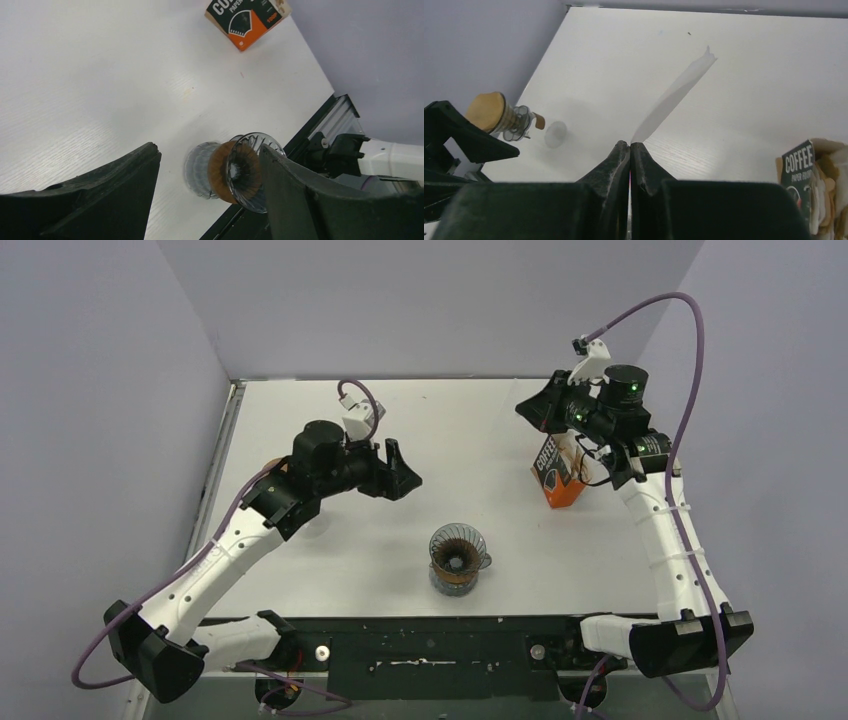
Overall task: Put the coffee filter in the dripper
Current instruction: Pick up the coffee filter from the coffee filter holder.
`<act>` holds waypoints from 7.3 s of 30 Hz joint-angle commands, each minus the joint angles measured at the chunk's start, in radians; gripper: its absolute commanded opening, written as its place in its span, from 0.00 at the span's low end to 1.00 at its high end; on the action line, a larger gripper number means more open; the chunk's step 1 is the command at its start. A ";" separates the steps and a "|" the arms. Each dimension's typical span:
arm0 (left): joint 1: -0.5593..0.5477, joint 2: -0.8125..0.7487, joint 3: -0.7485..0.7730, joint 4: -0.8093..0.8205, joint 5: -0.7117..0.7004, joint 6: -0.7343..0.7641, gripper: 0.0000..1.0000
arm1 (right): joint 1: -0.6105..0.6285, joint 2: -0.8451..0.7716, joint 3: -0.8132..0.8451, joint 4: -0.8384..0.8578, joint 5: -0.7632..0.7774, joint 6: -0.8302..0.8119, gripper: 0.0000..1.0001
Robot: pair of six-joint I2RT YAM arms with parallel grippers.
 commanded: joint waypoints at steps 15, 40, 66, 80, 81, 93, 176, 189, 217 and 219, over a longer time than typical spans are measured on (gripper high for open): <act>0.061 -0.109 -0.157 0.589 0.334 -0.364 0.75 | 0.059 -0.097 -0.037 0.522 -0.555 0.220 0.00; 0.084 -0.141 -0.313 1.413 0.545 -0.835 0.79 | 0.368 -0.105 -0.049 0.923 -0.730 0.384 0.00; 0.084 -0.106 -0.304 1.536 0.599 -0.915 0.26 | 0.371 -0.204 -0.110 0.691 -0.583 0.198 0.00; 0.084 -0.103 -0.303 1.488 0.613 -0.870 0.00 | 0.371 -0.204 -0.107 0.649 -0.581 0.169 0.05; 0.084 -0.105 -0.304 1.476 0.616 -0.859 0.00 | 0.370 -0.205 -0.103 0.636 -0.574 0.160 0.09; 0.084 -0.133 -0.298 1.156 0.695 -0.595 0.00 | 0.370 -0.211 0.019 0.322 -0.459 -0.051 0.46; 0.084 -0.095 -0.246 0.545 0.833 -0.160 0.00 | 0.522 -0.045 -0.033 0.199 -0.411 0.071 0.52; 0.084 -0.098 -0.235 0.550 0.845 -0.162 0.00 | 0.552 -0.031 -0.045 0.155 -0.386 0.030 0.52; 0.083 -0.144 -0.264 0.629 0.881 -0.207 0.00 | 0.560 -0.103 -0.049 0.181 -0.313 0.039 0.56; 0.083 -0.146 -0.265 0.631 0.883 -0.211 0.00 | 0.560 -0.103 -0.043 0.196 -0.324 0.049 0.56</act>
